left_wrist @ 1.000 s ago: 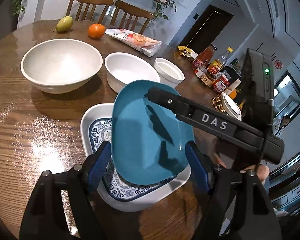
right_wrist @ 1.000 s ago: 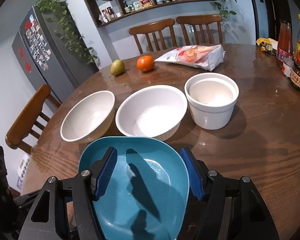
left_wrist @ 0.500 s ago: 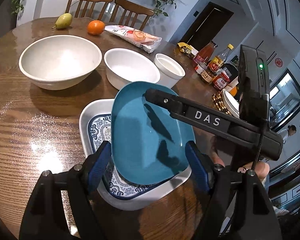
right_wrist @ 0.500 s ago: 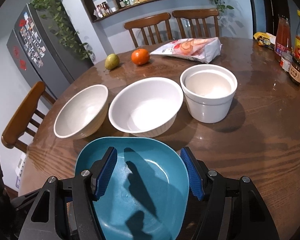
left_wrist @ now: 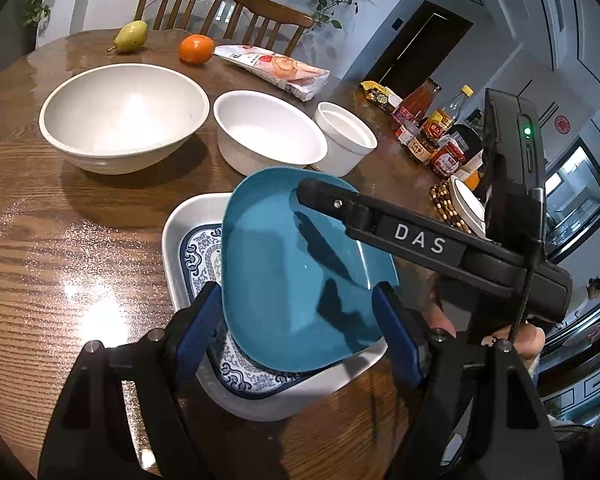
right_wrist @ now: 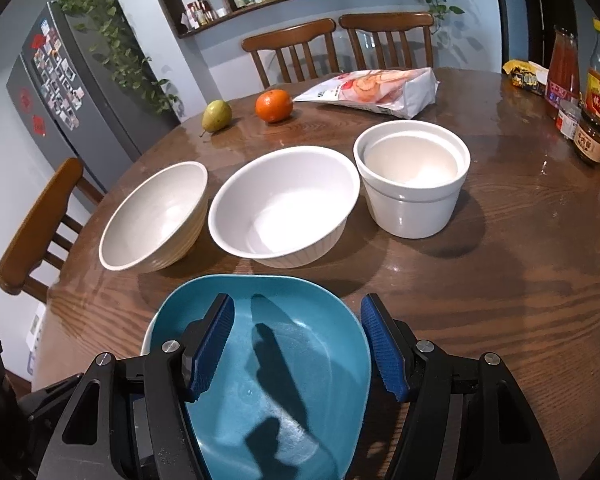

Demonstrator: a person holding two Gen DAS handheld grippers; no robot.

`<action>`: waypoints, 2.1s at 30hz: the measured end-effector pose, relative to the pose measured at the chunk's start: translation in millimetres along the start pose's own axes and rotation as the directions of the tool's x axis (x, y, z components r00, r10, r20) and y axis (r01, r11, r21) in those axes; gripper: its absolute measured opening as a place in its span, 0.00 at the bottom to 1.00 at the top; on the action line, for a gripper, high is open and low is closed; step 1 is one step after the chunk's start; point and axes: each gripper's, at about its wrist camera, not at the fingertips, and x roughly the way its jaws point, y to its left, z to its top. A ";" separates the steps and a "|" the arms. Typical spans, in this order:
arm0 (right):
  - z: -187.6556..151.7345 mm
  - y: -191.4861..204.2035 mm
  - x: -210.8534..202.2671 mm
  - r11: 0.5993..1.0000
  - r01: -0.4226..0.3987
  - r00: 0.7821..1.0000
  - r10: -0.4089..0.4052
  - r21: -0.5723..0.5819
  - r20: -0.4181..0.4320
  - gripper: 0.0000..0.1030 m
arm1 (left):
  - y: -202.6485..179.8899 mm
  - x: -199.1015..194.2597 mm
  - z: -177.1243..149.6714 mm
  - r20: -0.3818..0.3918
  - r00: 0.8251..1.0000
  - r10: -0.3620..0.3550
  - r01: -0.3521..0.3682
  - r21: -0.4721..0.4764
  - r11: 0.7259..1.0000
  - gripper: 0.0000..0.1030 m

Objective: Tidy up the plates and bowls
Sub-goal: 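Lower the teal dish onto the patterned plate with the right gripper, then open the right gripper to release the teal dish on the plate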

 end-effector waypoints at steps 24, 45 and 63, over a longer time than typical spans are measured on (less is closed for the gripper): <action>-0.2 2.7 6.5 0.999 -0.035 0.999 0.035 -0.018 -0.018 0.65 | 1.6 -5.8 -0.5 0.016 1.000 0.006 -0.005 -0.007 1.000 0.79; -2.5 6.7 4.4 0.999 -0.028 1.000 0.028 -0.023 -0.001 0.69 | -0.4 -26.6 -2.9 0.079 0.997 -0.011 0.012 -0.004 1.000 0.80; -2.6 0.6 9.2 0.999 -0.039 0.999 0.039 0.012 -0.022 0.69 | 15.5 -17.4 4.3 0.064 0.998 -0.016 0.020 -0.065 0.998 0.79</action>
